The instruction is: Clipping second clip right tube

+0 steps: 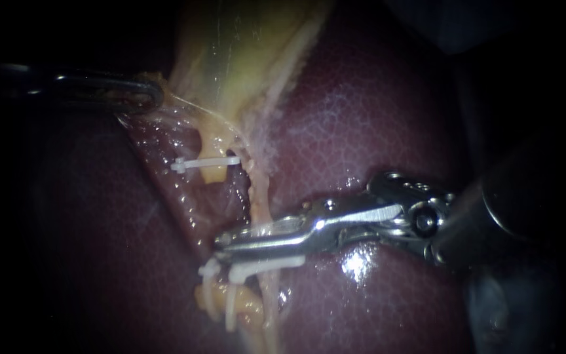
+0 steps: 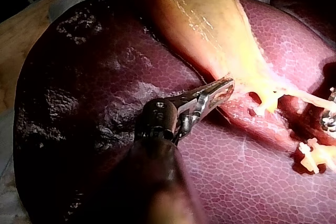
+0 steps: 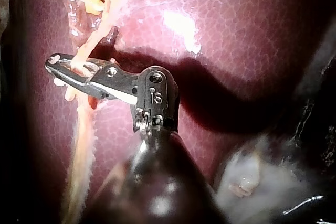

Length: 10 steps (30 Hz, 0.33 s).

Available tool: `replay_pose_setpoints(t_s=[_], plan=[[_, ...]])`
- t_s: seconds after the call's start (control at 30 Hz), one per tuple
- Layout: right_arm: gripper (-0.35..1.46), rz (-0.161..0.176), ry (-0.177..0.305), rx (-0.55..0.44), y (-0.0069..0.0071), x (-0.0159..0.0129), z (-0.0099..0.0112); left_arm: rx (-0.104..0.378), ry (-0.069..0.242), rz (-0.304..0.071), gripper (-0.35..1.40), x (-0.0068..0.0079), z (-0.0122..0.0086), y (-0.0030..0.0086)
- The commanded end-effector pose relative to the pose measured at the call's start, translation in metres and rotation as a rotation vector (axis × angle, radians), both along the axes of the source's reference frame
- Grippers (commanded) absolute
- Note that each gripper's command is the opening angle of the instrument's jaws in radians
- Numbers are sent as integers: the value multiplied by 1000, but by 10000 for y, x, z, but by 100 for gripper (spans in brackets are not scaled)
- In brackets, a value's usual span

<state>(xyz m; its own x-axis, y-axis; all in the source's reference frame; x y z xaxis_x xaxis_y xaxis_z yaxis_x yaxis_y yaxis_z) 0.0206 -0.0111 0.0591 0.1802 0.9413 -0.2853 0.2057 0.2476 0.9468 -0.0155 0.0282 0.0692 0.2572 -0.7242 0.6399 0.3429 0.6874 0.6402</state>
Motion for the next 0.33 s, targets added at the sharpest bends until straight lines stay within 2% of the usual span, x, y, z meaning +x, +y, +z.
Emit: replay_pose_setpoints(t_s=[0.03,0.33], plan=[[-35,0,0,-1,0,0,0,0,0,0,-35,0,0,0],[-35,1,-1,-1,1,1,2,0,0,0,-35,0,0,0]])
